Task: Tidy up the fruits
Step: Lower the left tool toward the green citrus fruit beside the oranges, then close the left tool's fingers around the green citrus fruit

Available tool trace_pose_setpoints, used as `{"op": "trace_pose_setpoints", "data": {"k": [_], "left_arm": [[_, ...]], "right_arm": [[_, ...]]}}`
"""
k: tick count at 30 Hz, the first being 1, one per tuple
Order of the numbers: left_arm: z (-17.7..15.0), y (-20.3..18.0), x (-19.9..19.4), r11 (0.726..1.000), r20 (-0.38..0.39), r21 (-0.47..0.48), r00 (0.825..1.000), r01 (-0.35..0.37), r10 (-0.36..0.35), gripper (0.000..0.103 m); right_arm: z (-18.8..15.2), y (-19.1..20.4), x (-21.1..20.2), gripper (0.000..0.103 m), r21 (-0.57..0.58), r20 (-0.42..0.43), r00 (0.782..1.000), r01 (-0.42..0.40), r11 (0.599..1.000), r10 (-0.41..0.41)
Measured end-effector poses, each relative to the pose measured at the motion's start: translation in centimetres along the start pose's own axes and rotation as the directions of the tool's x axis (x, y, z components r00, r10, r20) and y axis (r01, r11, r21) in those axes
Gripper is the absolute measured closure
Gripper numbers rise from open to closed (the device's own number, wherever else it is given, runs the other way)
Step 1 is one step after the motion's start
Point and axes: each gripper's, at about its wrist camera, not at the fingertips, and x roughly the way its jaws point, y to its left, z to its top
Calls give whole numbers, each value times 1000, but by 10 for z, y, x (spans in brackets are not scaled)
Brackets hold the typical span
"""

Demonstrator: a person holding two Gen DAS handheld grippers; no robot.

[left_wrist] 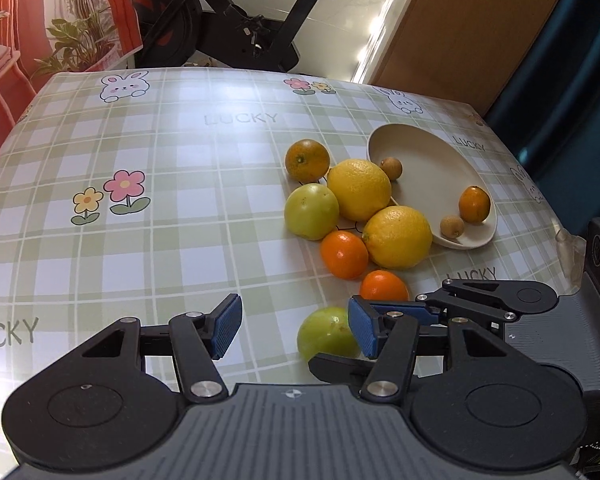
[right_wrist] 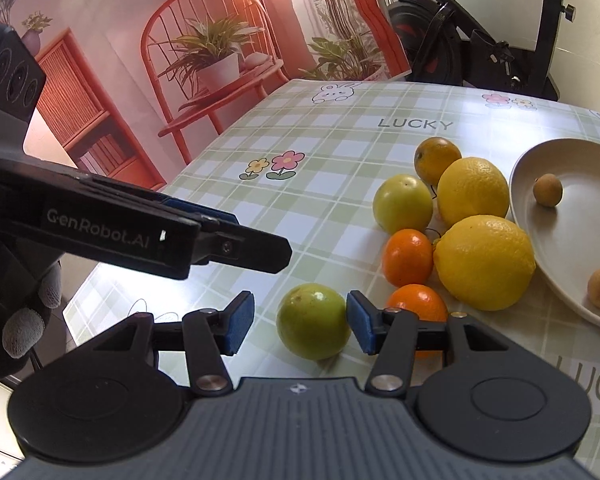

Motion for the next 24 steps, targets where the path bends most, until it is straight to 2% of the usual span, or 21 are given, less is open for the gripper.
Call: {"op": "trace_pose_setpoints", "data": {"k": [7,10,17,19,21,24], "left_arm": [[-7,8,19,995,-58,-77,996,67,-71,42],[-10,6,22,994,-68,-73,994,76,-81,42],[-13,7,27,993,-53,-84,995,81,-86,43],[-13,8,29,992,-50,-91,994,90,-95,45],[-13,6,32,990,-54,-96,992,107,-112,53],[-13,0,34,992,-58,-79,994,93,-98,55]], "right_arm": [[-4,-3,10,50,9,-54,998,12,1000,-12],[-6,-7,13,54,23,-65,998,9,1000,-7],[-7,-13,13,54,53,-48,999,-17,998,20],[-7,-14,13,54,59,-43,999,-22,998,25],[-7,-14,14,54,57,-39,999,-25,998,27],[-8,-13,16,54,52,-41,999,-27,998,29]]}}
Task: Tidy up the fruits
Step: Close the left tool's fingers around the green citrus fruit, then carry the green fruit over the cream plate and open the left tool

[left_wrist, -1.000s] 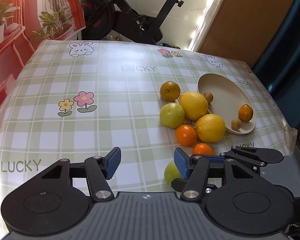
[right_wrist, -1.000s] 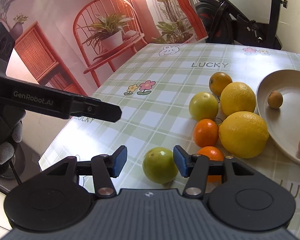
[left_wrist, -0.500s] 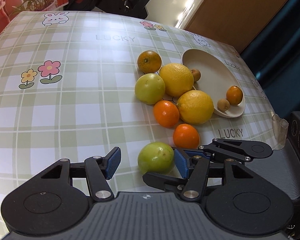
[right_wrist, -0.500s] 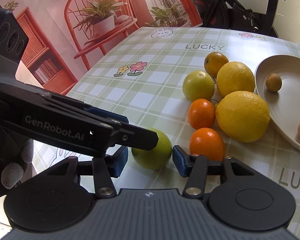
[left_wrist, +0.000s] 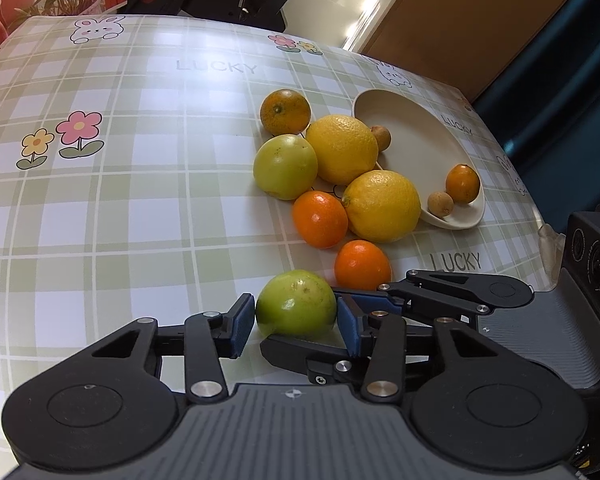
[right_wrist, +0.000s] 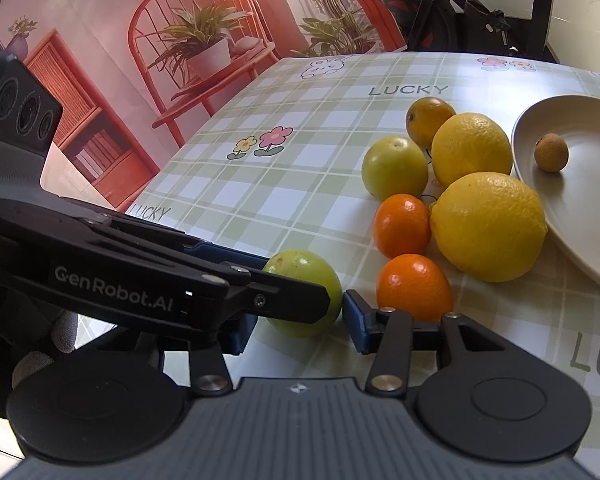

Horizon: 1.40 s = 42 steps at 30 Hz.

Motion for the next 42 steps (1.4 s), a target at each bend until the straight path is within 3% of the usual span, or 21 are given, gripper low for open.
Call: {"op": "trace_pose_setpoints", "data": {"k": [8,18,30,42], "left_arm": [[6,-16,-22,998,69,41,997,-41,38,55],[41,-63,-28,992,133,118,990,-55,39,55],[94,-128,30,970,91,242,996,-16,-6,55],[130,-136,102,981,22,195,1000,-3,-1,55]], "right_arm": [[2,0,-12,54,7,66,997,-28,1000,27],[20,-12,-52,54,-5,193,981,-17,1000,18],[43,-80,-89,54,27,249,963,104,994,-107],[55,-154,-77,54,124,209,963,145,982,-168]]}}
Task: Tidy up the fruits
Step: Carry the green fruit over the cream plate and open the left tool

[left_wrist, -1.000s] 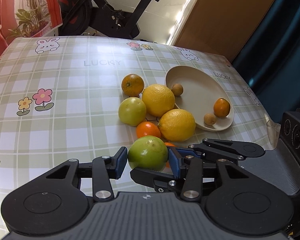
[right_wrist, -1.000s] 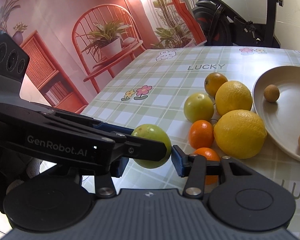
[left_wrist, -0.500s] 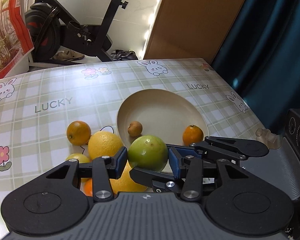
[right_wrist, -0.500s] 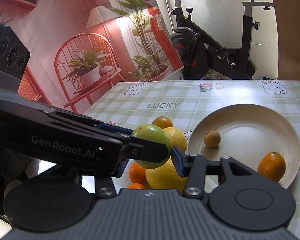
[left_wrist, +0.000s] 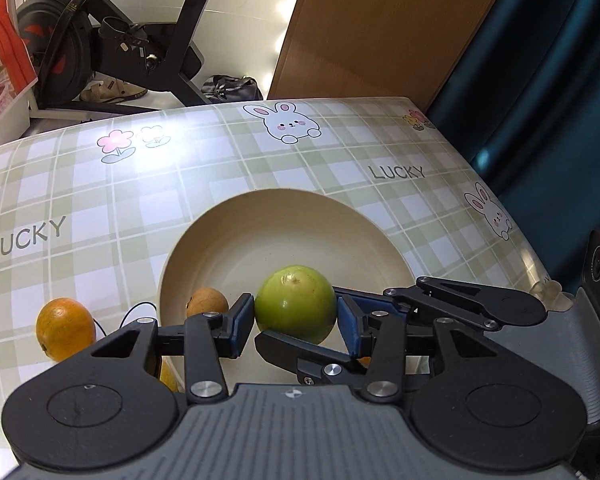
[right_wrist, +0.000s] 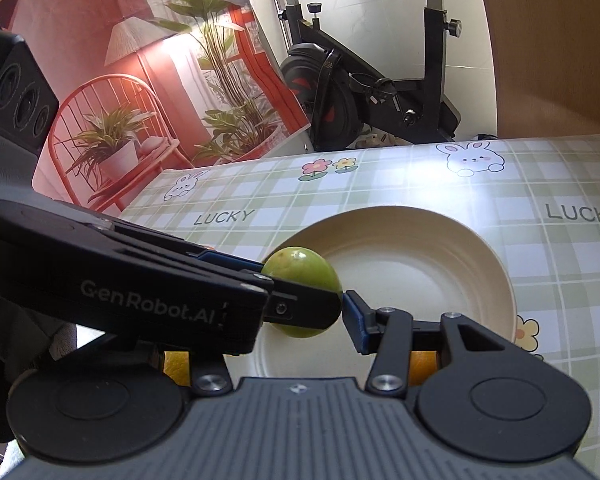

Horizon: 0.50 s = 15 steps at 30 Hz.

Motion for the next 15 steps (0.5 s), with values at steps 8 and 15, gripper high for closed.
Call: {"op": "trace_pose_setpoints", "data": {"k": [8,15], "left_arm": [[21,9,29,999,-15,-44,1000,-14,13,54],[31,13,40,998,-9,-60,1000,-18,17,54]], "right_arm": [[17,-19,23,54,10,-32,999,37,999,-37],[26,-28,36,54,19,-39,997,60,998,-59]]}}
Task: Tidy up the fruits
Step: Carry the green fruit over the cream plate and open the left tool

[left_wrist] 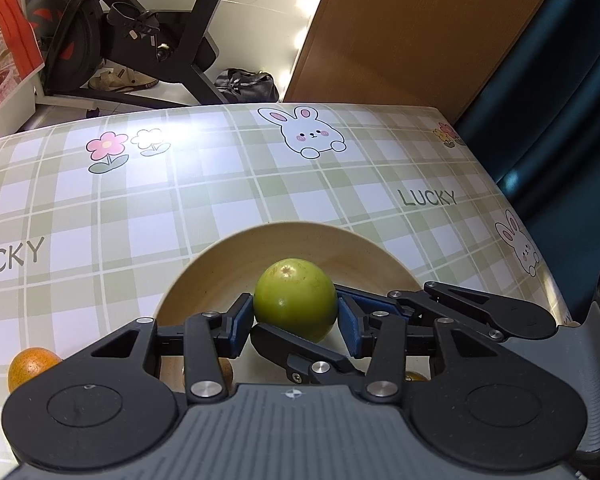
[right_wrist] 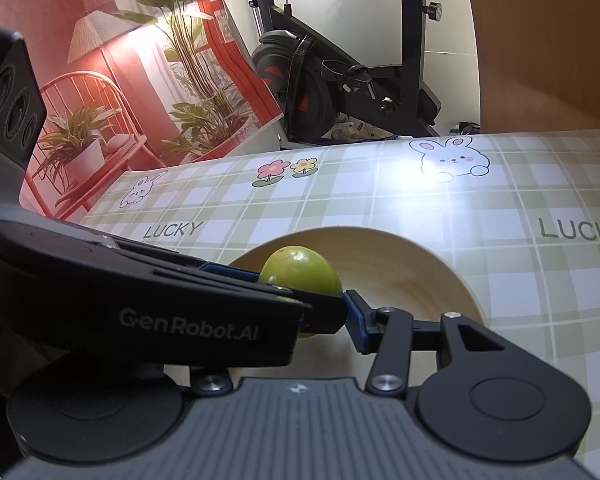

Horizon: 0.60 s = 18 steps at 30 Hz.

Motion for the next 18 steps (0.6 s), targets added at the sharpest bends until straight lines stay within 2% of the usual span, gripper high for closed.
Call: {"op": "trace_pose_setpoints", "data": {"k": [18], "left_arm": [[2,-7,13,1000,41,-13,999,-13,14,53]], "right_arm": [[2,-6,8,54,30,15,998,67,997,-68]]}}
